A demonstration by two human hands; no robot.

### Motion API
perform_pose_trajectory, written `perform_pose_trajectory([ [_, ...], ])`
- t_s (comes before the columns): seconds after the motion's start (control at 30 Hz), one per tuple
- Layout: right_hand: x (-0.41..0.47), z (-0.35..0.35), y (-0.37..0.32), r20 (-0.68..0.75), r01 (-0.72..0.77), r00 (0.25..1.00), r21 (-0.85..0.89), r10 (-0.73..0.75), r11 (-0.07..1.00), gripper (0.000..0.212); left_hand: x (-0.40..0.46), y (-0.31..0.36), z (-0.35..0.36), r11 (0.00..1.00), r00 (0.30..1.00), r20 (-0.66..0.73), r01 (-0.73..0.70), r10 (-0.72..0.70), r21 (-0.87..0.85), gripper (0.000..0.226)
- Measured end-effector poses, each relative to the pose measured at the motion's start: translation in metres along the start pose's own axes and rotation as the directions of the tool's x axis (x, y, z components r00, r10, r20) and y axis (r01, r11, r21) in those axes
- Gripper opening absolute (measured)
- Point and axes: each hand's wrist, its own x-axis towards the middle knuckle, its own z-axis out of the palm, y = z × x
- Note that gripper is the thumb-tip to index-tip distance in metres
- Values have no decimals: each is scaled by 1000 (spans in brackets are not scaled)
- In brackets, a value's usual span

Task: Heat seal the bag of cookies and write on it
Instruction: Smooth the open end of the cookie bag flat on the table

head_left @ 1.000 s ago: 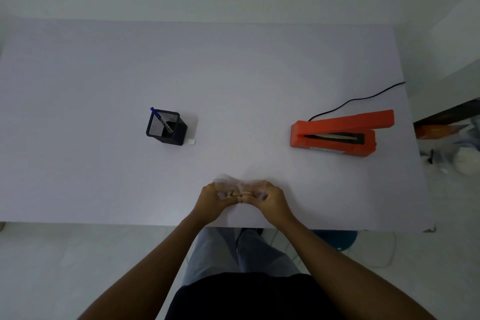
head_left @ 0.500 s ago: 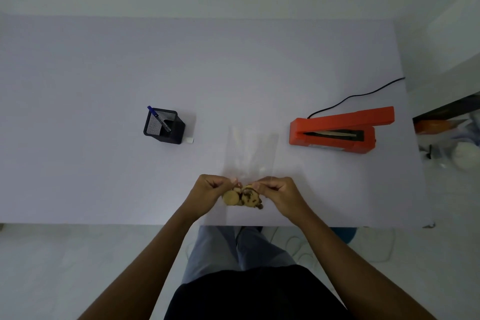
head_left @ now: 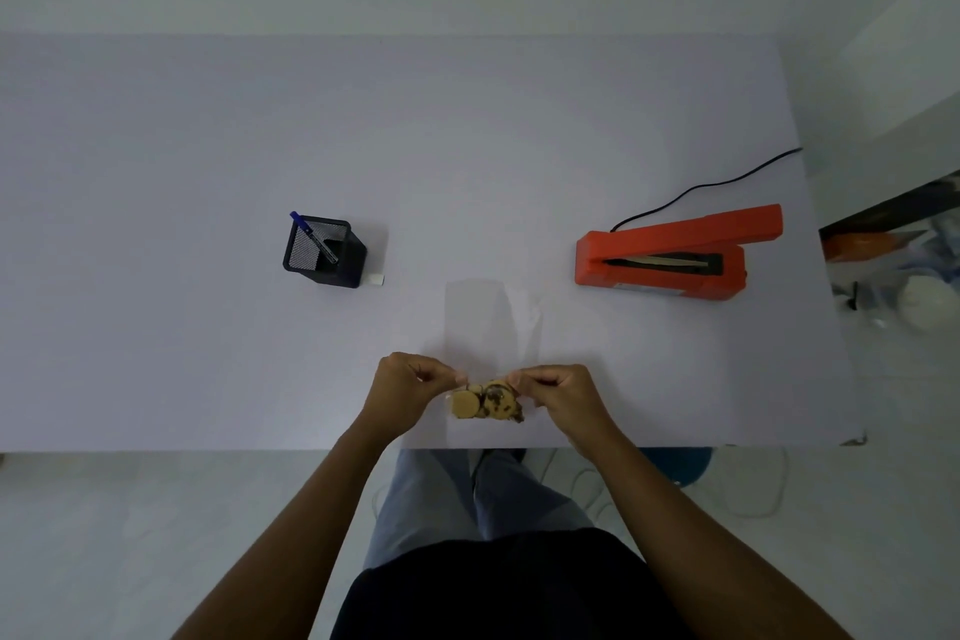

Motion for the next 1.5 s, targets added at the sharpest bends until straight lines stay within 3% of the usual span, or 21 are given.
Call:
perform_pose_trajectory([
  [0.2,-1,7,26,-54,-115,993,-129,109,985,8,4,-23,11,944,992,56,90,-113,316,12],
  [0.37,5,12,26,-98,-159,985,-236,140,959,10,11,-27,21,851,983,0,159,-183,500,44],
  [0.47,11,17,22,-132,-229,970,-237,202,944,16,14,-28,22,814,980,-54,188,-190,549,51],
  [0.7,13,20,24,-246,-397,902,-155,354,905,24,16,-16,27,733,956,-138,287,-258,616,43],
  [0.93,4,19,23,-292,-379,901,-173,320,909,31,19,-5,30,808,950,-152,313,-274,500,23],
  [1.03,0,16,23,-317,-372,896,-151,311,916,33,16,-2,40,842,969,-133,246,-207,481,6],
  [1.2,-2,15,23,-312,-383,894,-161,321,910,33,13,3,56,765,994,-80,112,-80,635,27],
  [1.27,-2,16,24,-313,-385,894,-168,321,908,32,8,8,60,679,998,-24,63,-66,731,26],
  [1.37,-2,16,26,-310,-369,900,-167,306,914,32,-4,17,68,436,989,144,-112,-40,893,18],
  [1.5,-1,13,28,-298,-352,908,-162,294,922,34,-22,16,87,374,974,221,-186,-50,908,27],
])
